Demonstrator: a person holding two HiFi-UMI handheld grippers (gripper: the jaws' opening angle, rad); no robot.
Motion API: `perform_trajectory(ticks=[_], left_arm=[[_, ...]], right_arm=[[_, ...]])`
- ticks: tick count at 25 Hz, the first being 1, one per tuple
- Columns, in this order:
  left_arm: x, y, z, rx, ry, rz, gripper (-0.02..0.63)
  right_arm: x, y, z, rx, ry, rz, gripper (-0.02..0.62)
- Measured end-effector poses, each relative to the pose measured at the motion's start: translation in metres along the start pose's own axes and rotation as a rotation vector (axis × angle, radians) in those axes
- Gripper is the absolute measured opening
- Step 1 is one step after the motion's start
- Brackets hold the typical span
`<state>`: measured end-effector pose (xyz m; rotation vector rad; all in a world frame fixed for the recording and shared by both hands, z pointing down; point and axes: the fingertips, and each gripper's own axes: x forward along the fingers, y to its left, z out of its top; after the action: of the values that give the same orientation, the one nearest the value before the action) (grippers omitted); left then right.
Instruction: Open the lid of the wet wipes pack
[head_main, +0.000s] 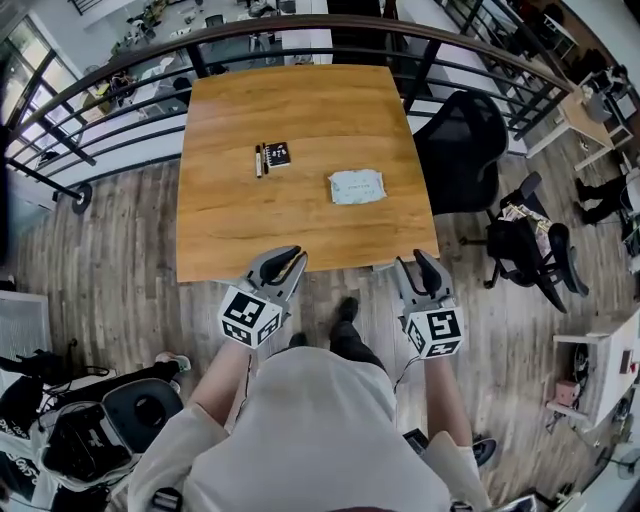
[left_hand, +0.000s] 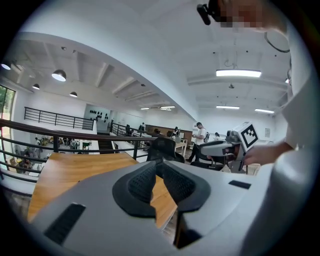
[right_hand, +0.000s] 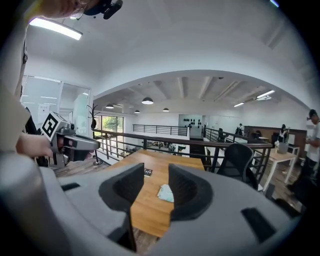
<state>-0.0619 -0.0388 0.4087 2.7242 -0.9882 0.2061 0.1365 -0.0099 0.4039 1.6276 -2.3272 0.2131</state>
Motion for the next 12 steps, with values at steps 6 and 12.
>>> perform_trajectory(ticks=[6, 12], left_arm=[[0.058, 0.012, 0.009, -0.011, 0.009, 0.043, 0.040], [0.109, 0.017, 0.008, -0.039, 0.023, 0.092, 0.040]], right_arm=[[0.042, -0.055, 0.001, -0.009, 0.025, 0.064, 0.138], [0.078, -0.100, -0.005, -0.032, 0.050, 0.137, 0.138]])
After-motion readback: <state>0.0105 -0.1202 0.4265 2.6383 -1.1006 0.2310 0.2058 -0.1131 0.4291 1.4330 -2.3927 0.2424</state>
